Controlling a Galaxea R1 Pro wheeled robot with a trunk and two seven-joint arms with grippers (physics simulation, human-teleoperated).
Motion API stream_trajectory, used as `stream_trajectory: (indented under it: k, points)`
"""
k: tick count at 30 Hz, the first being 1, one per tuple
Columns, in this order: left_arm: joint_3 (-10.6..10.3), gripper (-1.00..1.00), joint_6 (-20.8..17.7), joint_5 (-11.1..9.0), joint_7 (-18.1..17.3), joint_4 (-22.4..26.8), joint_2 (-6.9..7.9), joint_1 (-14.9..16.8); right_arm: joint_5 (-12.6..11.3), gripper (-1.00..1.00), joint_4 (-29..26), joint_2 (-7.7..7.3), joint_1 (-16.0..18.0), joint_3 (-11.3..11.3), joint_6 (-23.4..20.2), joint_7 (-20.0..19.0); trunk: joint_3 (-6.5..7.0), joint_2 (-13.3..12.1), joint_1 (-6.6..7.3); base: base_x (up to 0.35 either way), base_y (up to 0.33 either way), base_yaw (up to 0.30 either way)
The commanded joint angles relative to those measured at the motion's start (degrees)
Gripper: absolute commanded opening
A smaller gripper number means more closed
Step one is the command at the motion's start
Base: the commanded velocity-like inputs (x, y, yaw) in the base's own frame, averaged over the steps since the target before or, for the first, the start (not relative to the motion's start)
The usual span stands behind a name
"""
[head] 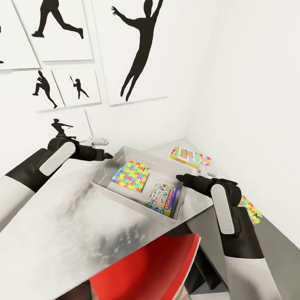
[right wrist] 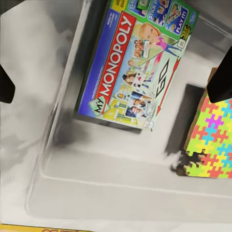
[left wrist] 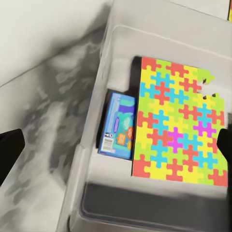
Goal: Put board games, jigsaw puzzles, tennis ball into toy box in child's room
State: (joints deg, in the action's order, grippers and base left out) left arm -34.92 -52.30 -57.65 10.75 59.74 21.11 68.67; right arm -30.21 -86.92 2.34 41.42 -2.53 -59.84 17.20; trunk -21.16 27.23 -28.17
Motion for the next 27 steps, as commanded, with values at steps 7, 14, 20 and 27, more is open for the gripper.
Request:
stream_trajectory:
  k: [7, 14, 20, 27]
  points:
    - [-0.19, 1.00, 0.75, 0.89, -1.32, -1.75, 0.05, 0.20, -0.50, 1.00, 0.24, 0.49, -0.02, -0.13, -0.16, 0.62, -0.10, 0.10, -0.03, 0.000, 0.000, 0.000]
    - [-0.01, 1.00, 1.14, 3.29, -3.61, -3.04, -0.22, 0.66, -0.48, 1.00, 0.36, 0.69, -0.08, -0.17, -0.16, 0.63, -0.10, 0.10, -0.03, 0.000, 0.000, 0.000]
    - [0.03, 1.00, 1.37, 5.08, -5.23, -5.46, -1.26, 1.45, -0.47, 1.00, 0.41, 0.77, -0.20, -0.19, -0.16, 0.64, -0.10, 0.10, -0.03, 0.000, 0.000, 0.000]
    - [0.03, 1.00, 1.49, 6.41, -6.04, -7.64, -2.49, 2.01, -0.47, 1.00, 0.43, 0.80, -0.32, -0.19, -0.16, 0.64, -0.10, 0.10, -0.03, 0.000, 0.000, 0.000]
